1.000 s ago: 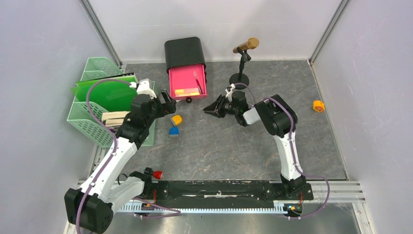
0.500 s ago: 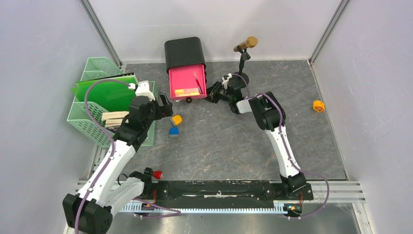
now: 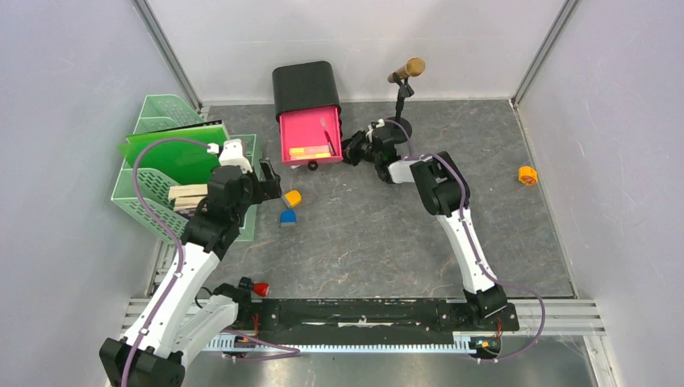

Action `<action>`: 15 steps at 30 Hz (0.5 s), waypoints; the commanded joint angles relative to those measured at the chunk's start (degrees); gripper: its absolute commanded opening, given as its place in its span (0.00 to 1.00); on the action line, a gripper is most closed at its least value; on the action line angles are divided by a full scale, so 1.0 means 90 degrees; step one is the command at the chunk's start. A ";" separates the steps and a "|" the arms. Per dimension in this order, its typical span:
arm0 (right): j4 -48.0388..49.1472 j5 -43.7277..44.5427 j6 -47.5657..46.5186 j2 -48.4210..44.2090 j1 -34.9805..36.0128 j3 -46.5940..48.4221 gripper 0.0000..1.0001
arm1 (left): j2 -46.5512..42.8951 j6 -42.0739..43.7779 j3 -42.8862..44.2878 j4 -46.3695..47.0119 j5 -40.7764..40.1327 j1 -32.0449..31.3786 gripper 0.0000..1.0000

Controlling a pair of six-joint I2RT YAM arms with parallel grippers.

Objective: Organize the desk
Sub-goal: Move the stationery to the center of the board.

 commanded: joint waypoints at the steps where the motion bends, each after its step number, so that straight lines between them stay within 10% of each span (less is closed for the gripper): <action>1: -0.0338 0.1651 -0.0192 0.0402 0.0369 0.0346 0.19 | -0.0206 0.0154 -0.0107 -0.0078 -0.0102 0.0035 1.00; 15: -0.0766 0.1539 0.0226 0.1088 0.0807 0.1178 0.18 | -0.0415 0.0435 -0.0259 -0.0468 -0.0238 0.0035 1.00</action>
